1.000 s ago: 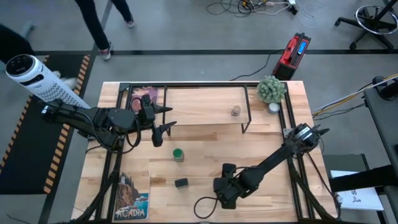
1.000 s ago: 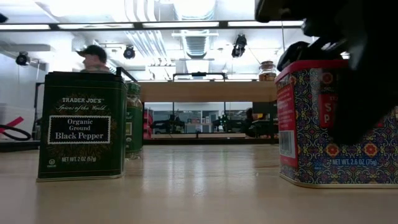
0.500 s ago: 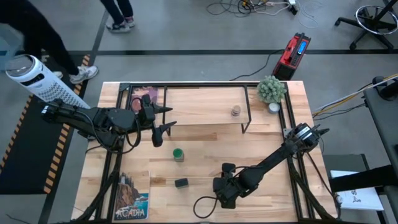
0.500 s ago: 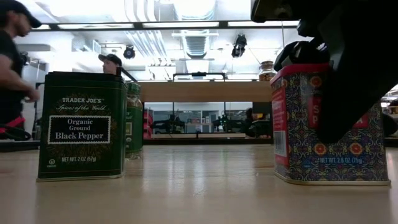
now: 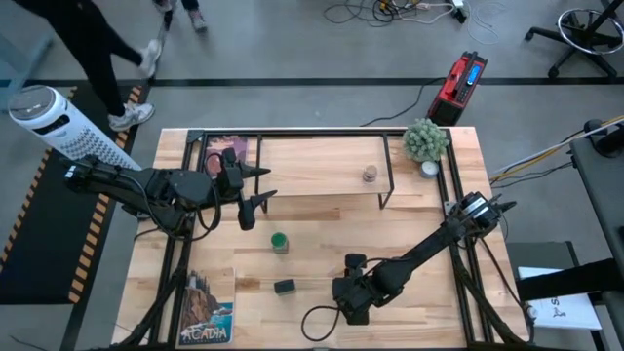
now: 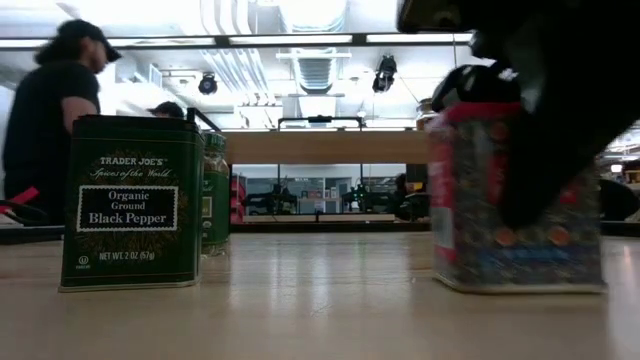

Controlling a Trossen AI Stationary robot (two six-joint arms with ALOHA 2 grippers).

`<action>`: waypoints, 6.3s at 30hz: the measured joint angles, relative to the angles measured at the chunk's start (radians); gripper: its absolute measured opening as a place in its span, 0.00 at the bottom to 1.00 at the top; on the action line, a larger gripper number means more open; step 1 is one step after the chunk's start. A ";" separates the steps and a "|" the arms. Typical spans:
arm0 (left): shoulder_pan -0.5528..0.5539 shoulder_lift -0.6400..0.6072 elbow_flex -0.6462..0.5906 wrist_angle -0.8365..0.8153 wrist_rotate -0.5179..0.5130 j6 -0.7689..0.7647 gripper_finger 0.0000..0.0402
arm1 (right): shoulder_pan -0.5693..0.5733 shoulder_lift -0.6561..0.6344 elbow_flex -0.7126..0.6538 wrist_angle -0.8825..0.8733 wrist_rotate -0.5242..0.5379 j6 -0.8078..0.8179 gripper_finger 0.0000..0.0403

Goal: Shelf spices
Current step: Put the red seasoning can on the shelf, then put the green seasoning bottle on the shelf

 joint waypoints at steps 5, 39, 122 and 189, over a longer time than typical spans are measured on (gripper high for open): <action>0.000 0.000 0.000 -0.001 0.000 0.000 0.61 | -0.018 -0.003 0.025 -0.013 0.004 -0.057 0.50; 0.000 -0.003 0.000 -0.014 0.001 0.000 0.61 | -0.276 -0.396 0.078 -0.220 -0.027 -0.368 0.50; 0.021 -0.014 0.000 -0.055 -0.009 0.003 0.61 | -0.862 -0.148 0.537 -0.528 -0.289 -0.832 0.67; 0.011 -0.142 0.069 -0.355 0.002 -0.124 0.61 | -0.413 0.370 0.873 -0.243 -0.229 -0.790 0.69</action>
